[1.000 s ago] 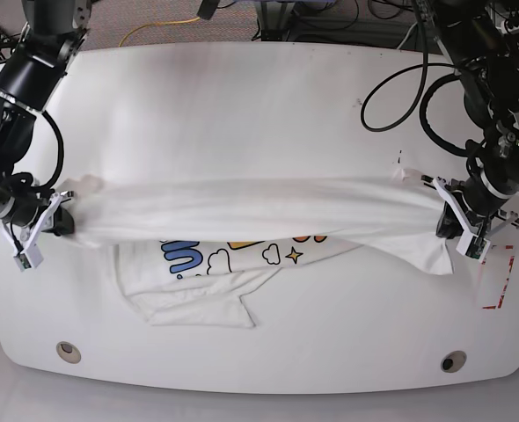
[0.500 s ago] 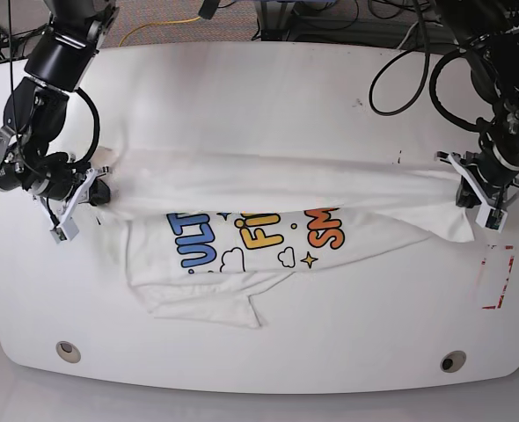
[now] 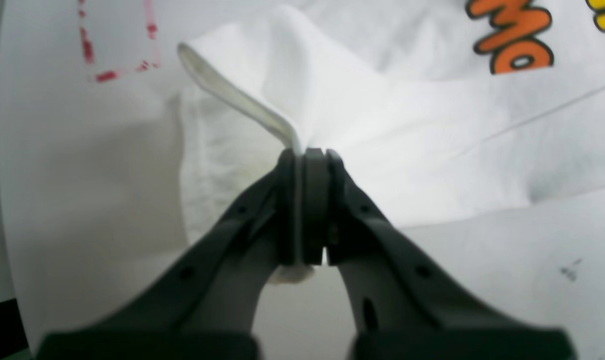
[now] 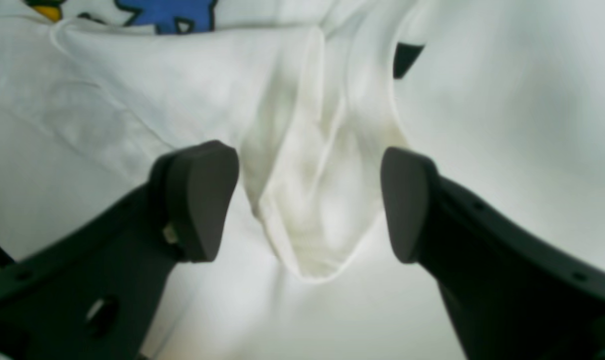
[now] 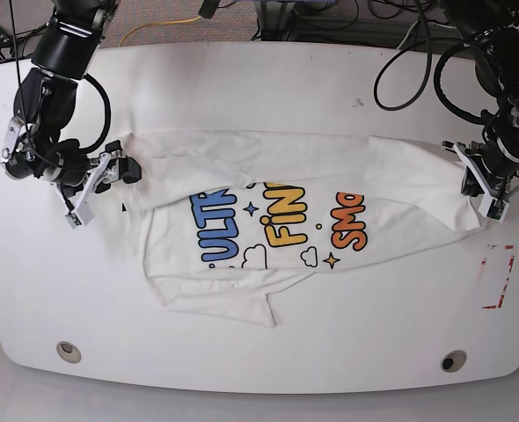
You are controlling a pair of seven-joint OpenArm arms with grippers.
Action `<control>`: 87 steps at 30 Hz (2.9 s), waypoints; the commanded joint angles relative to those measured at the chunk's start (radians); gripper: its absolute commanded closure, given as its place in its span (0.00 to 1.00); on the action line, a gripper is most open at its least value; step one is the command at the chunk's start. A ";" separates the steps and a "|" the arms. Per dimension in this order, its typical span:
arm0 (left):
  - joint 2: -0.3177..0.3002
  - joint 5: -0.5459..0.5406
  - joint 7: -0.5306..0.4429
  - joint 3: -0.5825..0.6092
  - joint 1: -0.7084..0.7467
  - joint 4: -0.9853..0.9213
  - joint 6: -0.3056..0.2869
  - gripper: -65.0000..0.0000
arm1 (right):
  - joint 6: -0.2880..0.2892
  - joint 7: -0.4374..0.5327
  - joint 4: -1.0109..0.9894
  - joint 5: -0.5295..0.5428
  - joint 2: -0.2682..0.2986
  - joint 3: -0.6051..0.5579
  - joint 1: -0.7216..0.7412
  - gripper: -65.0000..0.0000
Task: Fold the T-shirt properly
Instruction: 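Lay the shirt down with both grippers, dragging it flat, then pull the shirt edge taut with both grippers to smooth it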
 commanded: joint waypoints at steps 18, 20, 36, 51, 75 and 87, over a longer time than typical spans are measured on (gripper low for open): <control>-0.048 -0.008 -0.020 -0.010 0.012 -0.015 -0.003 1.00 | 0.001 -0.014 0.180 0.137 -0.058 0.065 -0.180 0.29; -0.048 -0.008 -0.020 -0.009 0.012 -0.015 -0.003 1.00 | 0.001 -0.011 0.174 0.132 -0.064 0.065 -0.179 0.30; -0.051 -0.008 -0.020 -0.010 0.037 -0.087 -0.003 1.00 | 0.001 0.036 0.027 0.132 -0.072 0.063 -0.136 0.93; -0.091 -0.008 -0.076 -0.007 0.034 -0.289 -0.003 1.00 | 0.001 0.036 0.027 0.132 -0.046 0.061 -0.166 1.00; -0.215 -0.008 -0.106 -0.038 0.030 -0.435 -0.062 0.47 | 0.001 0.039 0.032 0.020 -0.044 0.022 -0.188 1.00; -0.304 -0.014 -0.179 -0.033 0.030 -0.498 -0.062 0.47 | 0.001 0.039 0.033 0.025 -0.021 0.018 -0.186 1.00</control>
